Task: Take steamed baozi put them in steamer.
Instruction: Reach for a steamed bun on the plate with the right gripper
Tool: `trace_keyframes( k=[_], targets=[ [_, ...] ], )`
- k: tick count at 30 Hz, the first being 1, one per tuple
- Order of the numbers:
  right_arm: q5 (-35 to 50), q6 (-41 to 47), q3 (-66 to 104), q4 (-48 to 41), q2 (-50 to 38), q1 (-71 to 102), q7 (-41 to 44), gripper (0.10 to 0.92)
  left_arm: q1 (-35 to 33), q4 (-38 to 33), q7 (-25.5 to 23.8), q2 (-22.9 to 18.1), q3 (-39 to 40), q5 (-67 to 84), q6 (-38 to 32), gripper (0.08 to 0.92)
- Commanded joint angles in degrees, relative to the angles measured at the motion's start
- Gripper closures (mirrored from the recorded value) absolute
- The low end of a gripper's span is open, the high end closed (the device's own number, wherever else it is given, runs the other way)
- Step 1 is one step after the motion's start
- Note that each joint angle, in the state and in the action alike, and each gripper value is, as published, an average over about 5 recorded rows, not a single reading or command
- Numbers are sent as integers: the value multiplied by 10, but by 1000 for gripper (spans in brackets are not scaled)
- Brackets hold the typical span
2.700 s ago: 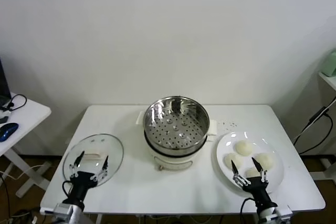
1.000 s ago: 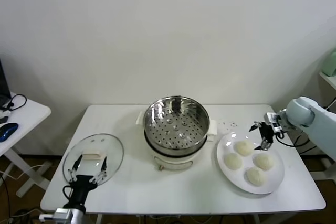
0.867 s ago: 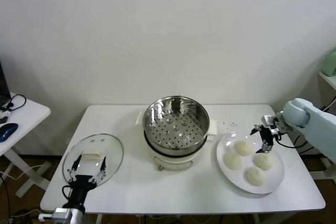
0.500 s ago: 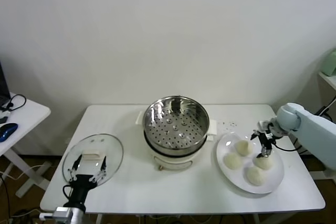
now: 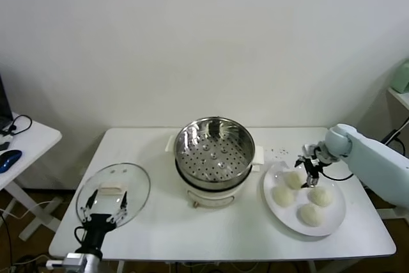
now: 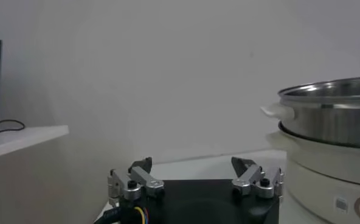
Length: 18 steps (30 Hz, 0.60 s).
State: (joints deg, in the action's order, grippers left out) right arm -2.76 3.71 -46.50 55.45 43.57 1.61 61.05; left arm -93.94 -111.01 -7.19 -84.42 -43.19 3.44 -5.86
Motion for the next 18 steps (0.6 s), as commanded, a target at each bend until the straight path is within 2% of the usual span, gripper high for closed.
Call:
trace_keyframes(
  k=[1,9,18],
  targets=[
    [6,1,1,-12,14,2,9,203,2,6,0,1,0,1,0,177],
    [6,1,8,-20,16,2,14,206,6,10,0,0,1,0,1,177],
    [3,1,14,-24,14,3,14,277,4,10,1,-1,0,0,0,177]
  ],
)
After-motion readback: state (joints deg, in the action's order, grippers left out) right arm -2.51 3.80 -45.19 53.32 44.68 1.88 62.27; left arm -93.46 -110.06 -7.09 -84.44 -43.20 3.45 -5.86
